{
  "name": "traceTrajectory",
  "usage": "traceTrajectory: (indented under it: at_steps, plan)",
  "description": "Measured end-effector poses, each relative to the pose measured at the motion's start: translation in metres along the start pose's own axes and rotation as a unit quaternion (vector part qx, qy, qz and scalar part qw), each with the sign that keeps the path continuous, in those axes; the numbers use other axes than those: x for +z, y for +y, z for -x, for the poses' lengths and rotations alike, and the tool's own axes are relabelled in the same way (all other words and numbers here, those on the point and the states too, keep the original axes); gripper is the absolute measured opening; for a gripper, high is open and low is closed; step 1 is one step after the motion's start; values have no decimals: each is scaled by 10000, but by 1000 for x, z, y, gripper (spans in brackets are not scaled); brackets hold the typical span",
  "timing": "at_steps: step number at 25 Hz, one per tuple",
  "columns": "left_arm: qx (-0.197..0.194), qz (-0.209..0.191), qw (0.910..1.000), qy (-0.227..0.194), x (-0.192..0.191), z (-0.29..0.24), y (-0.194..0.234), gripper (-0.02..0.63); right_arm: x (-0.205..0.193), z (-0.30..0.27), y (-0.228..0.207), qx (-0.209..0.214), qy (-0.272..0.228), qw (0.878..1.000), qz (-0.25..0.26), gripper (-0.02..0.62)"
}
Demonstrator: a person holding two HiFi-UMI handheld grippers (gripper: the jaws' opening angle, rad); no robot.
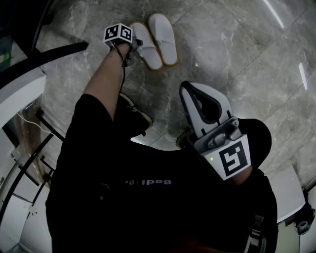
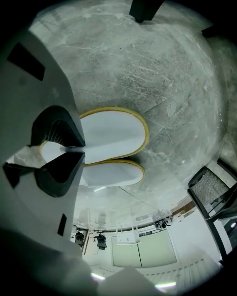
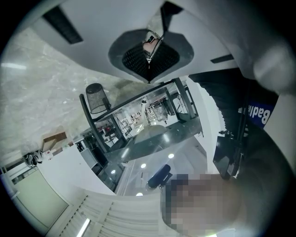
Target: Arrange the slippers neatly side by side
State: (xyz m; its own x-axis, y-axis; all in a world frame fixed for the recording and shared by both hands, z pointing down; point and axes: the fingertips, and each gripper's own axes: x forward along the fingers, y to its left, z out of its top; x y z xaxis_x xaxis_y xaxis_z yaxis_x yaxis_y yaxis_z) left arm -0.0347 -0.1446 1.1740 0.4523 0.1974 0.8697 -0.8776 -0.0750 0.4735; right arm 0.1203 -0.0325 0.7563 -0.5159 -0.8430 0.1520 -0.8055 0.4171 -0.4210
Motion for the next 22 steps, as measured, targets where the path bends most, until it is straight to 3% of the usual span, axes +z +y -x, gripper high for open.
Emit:
traceTrajectory:
  at_steps: [18,20,22]
  plan:
    - [-497,-89,9986,-176,-4,22,-12,48,8,-20,27,-20,38,9997,-248,-2]
    - [-308,-164,9984,-439,-1,35,-11,48,17,-23,43,-8,45,9997,-250,-2]
    - [216,-498,9940,-948,8,58,-8,48,18,-23,57,17,171,9995,-253,-2]
